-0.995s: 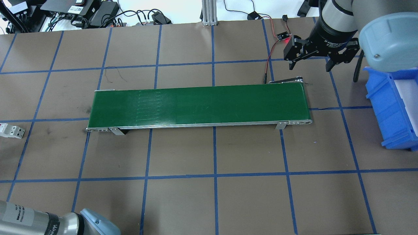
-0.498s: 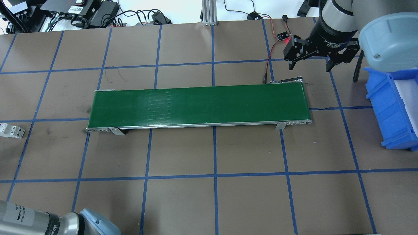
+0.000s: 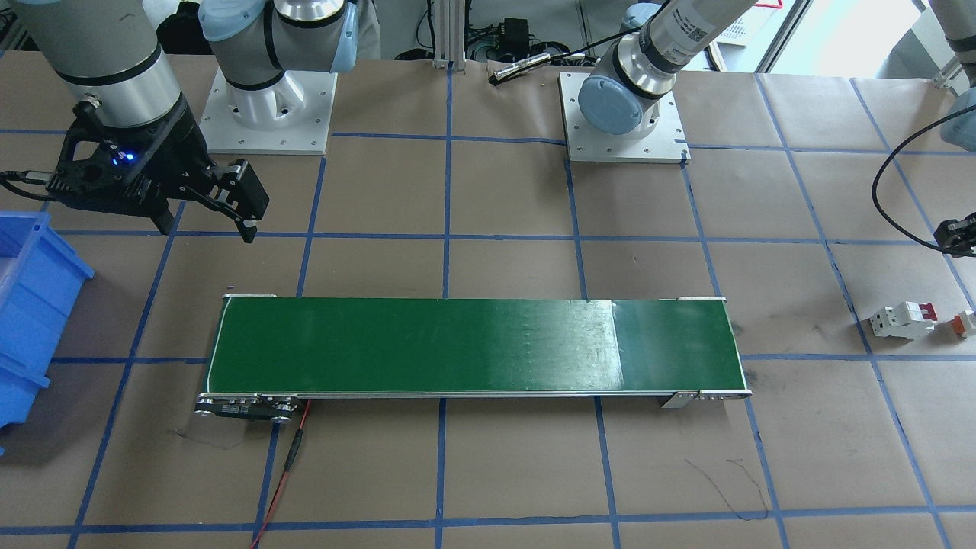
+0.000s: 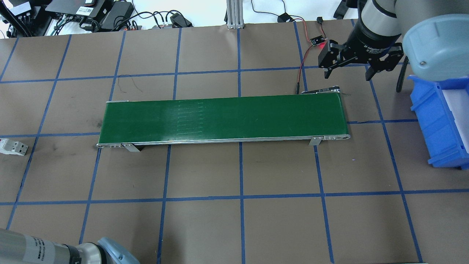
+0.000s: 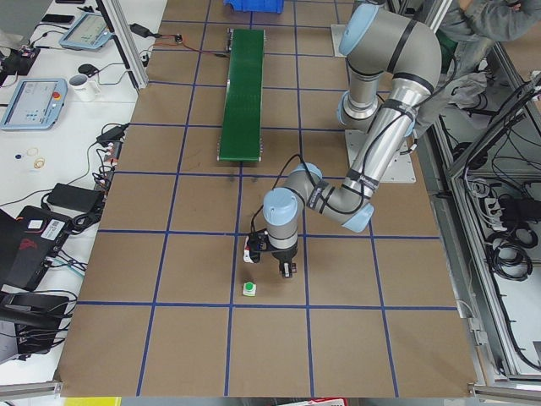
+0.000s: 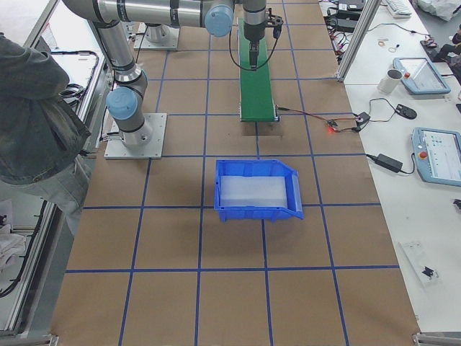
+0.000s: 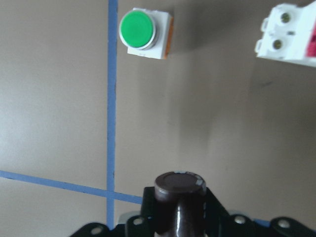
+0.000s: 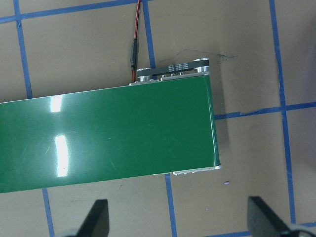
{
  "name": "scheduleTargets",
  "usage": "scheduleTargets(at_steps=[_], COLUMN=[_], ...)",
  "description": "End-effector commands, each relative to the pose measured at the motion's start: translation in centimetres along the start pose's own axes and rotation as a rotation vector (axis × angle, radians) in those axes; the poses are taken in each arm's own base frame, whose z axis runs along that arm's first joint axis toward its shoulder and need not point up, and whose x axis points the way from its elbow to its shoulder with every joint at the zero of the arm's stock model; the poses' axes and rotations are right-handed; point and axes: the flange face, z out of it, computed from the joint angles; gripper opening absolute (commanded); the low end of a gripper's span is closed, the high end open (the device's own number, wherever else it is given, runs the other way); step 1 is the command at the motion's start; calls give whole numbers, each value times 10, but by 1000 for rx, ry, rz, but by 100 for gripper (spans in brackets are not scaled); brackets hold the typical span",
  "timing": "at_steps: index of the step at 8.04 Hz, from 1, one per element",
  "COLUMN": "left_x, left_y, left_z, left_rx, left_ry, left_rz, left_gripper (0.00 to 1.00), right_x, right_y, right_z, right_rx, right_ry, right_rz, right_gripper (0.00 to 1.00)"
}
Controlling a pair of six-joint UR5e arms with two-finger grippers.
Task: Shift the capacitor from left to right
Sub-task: 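Carry the capacitor with the left gripper over the conveyor's near end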
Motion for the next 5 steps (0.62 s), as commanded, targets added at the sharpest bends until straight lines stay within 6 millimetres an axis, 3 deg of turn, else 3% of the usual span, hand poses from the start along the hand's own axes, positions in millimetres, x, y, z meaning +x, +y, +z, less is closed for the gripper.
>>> scheduleTargets(at_steps=[1, 3, 5], left_x=[85, 183, 272], left_y=[-31, -60, -76], left_z=[-96, -145, -168], left_rx=[35, 51, 31], left_ry=[-18, 6, 23], left_rz=[-28, -67, -96], left_gripper=[19, 23, 25], right_x=[0, 0, 0], right_y=[0, 0, 0], right_z=[0, 0, 0], right_rx=[0, 0, 0], right_ry=[0, 0, 1], right_rz=[0, 0, 0], right_gripper=[100, 100, 100])
